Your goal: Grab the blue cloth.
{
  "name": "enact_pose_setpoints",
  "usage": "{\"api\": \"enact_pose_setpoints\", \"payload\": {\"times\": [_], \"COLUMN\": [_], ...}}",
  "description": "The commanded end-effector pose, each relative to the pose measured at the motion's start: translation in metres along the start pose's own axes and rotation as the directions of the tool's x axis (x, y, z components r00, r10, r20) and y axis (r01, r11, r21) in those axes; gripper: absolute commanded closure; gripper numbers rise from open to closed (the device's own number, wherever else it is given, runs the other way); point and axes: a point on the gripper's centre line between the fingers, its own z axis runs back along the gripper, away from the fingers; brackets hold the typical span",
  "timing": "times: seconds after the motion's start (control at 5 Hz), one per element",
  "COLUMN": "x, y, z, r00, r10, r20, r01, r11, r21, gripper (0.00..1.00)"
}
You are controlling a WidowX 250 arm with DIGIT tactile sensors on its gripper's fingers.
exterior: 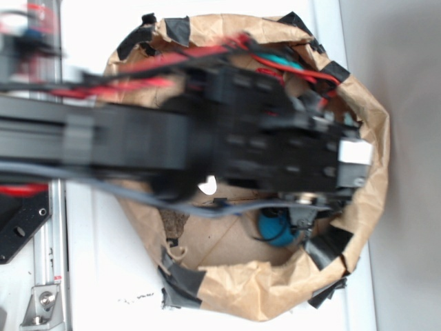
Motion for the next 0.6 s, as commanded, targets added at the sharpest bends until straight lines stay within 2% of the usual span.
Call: {"api": "enact_pose_setpoints", "payload": {"times": [0.0,0.2,0.4], "x": [-0.012,-0.015,-0.019], "y": [0.026,0.029,0.033], "z": [0.116,0.13,0.131], "r00": [0.973,0.952,0.929], "r10": [0.156,0.148,0.174], "r20": [-0.17,-0.267,-0.327], "r01": [-0.165,-0.168,-0.185], "r11": [0.986,0.984,0.983], "r21": [-0.036,-0.053,-0.001], "gripper": [1.0,1.0,0.0]}}
